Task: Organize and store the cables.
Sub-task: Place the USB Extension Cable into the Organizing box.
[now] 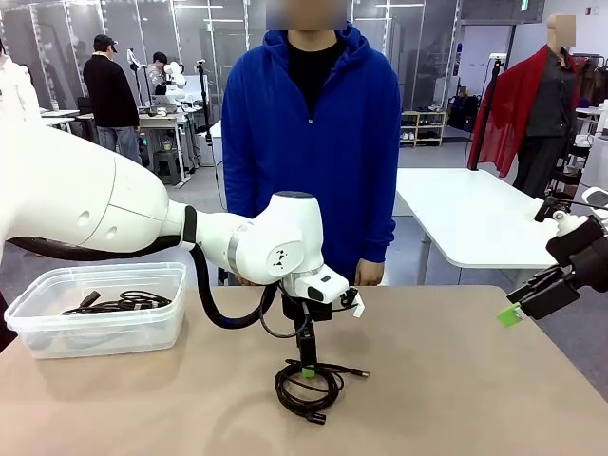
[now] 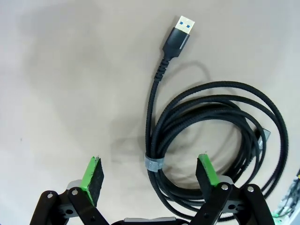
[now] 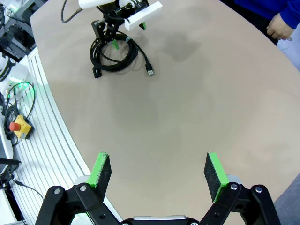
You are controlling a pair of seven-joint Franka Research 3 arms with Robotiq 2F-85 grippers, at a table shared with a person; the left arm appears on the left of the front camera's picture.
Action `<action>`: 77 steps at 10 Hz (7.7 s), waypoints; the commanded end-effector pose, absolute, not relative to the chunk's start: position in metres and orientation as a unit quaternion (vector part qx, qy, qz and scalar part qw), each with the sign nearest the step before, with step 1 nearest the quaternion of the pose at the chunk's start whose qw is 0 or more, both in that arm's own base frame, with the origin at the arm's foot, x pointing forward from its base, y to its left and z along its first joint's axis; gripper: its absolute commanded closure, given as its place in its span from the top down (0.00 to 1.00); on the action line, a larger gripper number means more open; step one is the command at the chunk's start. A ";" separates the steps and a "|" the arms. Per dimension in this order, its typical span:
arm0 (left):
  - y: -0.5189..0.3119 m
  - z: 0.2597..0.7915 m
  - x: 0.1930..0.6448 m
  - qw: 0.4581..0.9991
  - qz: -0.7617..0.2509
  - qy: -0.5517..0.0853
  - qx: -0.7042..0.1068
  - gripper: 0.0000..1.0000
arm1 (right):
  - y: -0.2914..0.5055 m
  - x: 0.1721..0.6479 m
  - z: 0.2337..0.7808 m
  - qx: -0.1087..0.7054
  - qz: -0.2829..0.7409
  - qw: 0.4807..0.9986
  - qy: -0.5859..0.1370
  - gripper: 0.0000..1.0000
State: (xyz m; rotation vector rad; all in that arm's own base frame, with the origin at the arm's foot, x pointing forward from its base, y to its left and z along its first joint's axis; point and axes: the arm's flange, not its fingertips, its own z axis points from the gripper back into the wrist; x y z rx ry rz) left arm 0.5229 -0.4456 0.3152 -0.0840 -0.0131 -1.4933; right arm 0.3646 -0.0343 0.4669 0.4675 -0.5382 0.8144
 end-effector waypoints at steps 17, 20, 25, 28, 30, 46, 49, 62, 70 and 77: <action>-0.451 0.362 0.513 0.716 -0.697 0.032 -0.036 0.02 | -0.034 0.364 0.468 0.222 0.388 0.857 -0.255 1.00; -0.455 0.412 0.498 0.725 -0.686 0.033 -0.056 0.02 | -0.034 0.364 0.468 0.222 0.388 0.857 -0.255 1.00; -0.444 0.449 0.479 0.722 -0.690 0.025 -0.041 0.02 | -0.034 0.364 0.468 0.222 0.388 0.857 -0.255 1.00; -0.456 0.446 0.489 0.724 -0.688 0.018 -0.041 0.02 | -0.034 0.364 0.468 0.222 0.388 0.857 -0.255 1.00; -0.456 0.446 0.489 0.724 -0.688 0.018 -0.041 0.02 | -0.034 0.364 0.468 0.222 0.388 0.857 -0.255 1.00; -0.267 0.510 0.458 0.719 -0.693 -0.052 -0.015 0.13 | -0.034 0.364 0.468 0.222 0.388 0.857 -0.255 1.00; -0.205 0.519 0.456 0.717 -0.694 -0.067 -0.029 0.13 | -0.034 0.364 0.468 0.222 0.388 0.857 -0.255 1.00; -0.124 0.514 0.479 0.732 -0.677 -0.074 -0.017 0.13 | -0.034 0.364 0.468 0.222 0.388 0.857 -0.255 1.00; -0.085 0.518 0.503 0.722 -0.689 -0.068 -0.002 0.13 | -0.034 0.364 0.468 0.222 0.388 0.857 -0.255 1.00; -0.031 0.497 0.552 0.738 -0.672 -0.060 0.006 0.13 | -0.034 0.364 0.468 0.222 0.388 0.857 -0.255 1.00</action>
